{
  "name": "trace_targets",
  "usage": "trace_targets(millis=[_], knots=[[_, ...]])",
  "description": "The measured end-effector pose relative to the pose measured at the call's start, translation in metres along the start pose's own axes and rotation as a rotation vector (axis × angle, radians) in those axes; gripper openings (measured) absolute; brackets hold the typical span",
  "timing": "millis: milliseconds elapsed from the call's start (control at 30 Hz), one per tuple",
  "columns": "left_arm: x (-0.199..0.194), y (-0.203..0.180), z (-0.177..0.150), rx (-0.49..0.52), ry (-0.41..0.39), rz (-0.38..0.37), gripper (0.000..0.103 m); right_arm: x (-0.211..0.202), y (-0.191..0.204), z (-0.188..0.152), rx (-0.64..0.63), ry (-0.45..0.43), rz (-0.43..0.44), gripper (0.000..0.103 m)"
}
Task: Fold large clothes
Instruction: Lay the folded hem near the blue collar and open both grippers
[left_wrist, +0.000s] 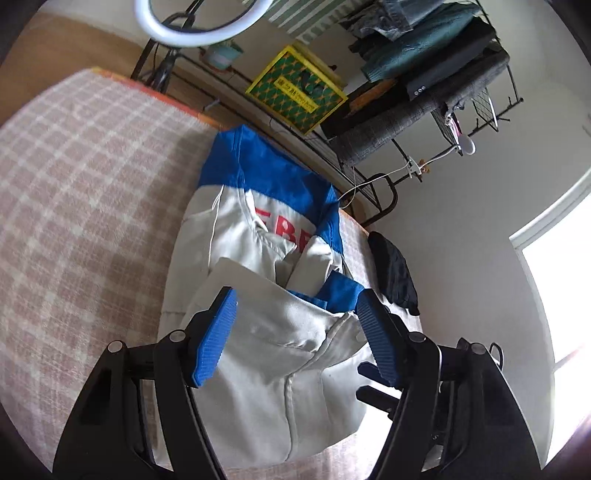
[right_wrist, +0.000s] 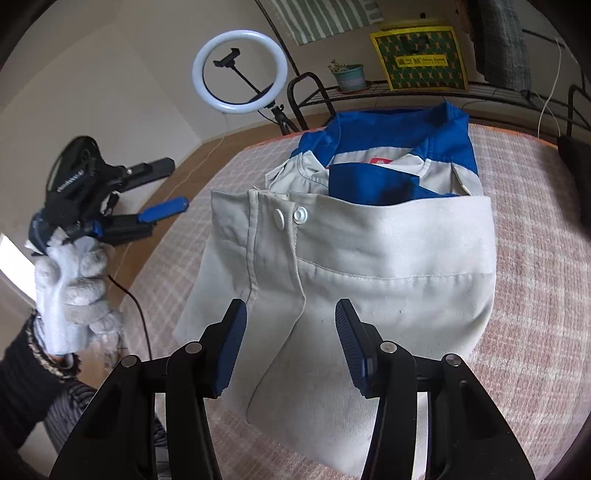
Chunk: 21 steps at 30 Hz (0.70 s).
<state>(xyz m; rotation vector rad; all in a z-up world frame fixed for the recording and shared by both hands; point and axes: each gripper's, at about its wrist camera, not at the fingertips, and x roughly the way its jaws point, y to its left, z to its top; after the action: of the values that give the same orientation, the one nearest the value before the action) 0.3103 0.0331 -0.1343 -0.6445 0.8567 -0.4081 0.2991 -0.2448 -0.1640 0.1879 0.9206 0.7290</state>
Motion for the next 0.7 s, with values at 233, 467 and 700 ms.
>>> trace_targets(millis=[233, 467, 700], knots=[[0.017, -0.03, -0.028, 0.321, 0.02, 0.145, 0.059, 0.022, 0.001, 0.019, -0.058, -0.028, -0.164, 0.049], [0.098, 0.003, -0.038, 0.345, 0.164, 0.367, 0.054, 0.06, -0.017, 0.026, -0.023, 0.042, -0.235, 0.043], [0.112, 0.015, -0.046, 0.34, 0.15, 0.392, 0.055, 0.078, -0.035, 0.023, 0.025, 0.074, -0.18, 0.044]])
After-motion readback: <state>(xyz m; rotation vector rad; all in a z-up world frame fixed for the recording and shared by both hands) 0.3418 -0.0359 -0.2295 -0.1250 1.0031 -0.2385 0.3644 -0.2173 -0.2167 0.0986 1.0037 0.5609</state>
